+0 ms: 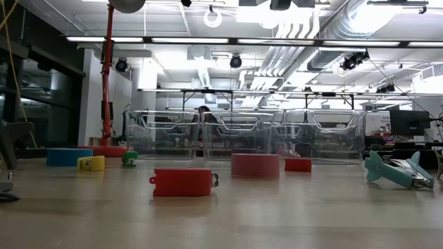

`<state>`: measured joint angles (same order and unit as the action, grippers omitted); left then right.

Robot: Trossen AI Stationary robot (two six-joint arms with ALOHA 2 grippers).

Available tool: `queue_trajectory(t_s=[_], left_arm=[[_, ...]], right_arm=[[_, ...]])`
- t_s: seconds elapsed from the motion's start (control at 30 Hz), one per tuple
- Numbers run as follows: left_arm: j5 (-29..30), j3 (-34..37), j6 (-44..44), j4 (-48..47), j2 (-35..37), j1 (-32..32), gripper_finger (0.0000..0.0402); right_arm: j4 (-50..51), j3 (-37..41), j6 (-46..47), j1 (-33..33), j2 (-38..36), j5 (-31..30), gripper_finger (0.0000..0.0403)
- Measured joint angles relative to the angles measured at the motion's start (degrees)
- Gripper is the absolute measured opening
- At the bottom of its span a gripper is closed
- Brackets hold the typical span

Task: Pick and place Stapler, Stapler remover, tape
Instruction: Put the top right red stapler into the left transparent bin

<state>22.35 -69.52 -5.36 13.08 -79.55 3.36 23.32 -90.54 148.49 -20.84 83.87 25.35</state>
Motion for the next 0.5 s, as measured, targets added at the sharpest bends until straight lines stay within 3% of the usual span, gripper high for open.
queue_trajectory(t_s=[0.07,0.5], left_arm=[[-0.94,0.0,0.2,0.12,0.04,0.02,0.005],[-2.26,0.0,0.05,0.0,0.09,0.04,0.0049]], right_arm=[[0.07,0.0,-0.16,0.0,-0.08,0.12,0.0055],[0.08,0.0,-0.07,0.0,-0.12,0.03,0.0058]])
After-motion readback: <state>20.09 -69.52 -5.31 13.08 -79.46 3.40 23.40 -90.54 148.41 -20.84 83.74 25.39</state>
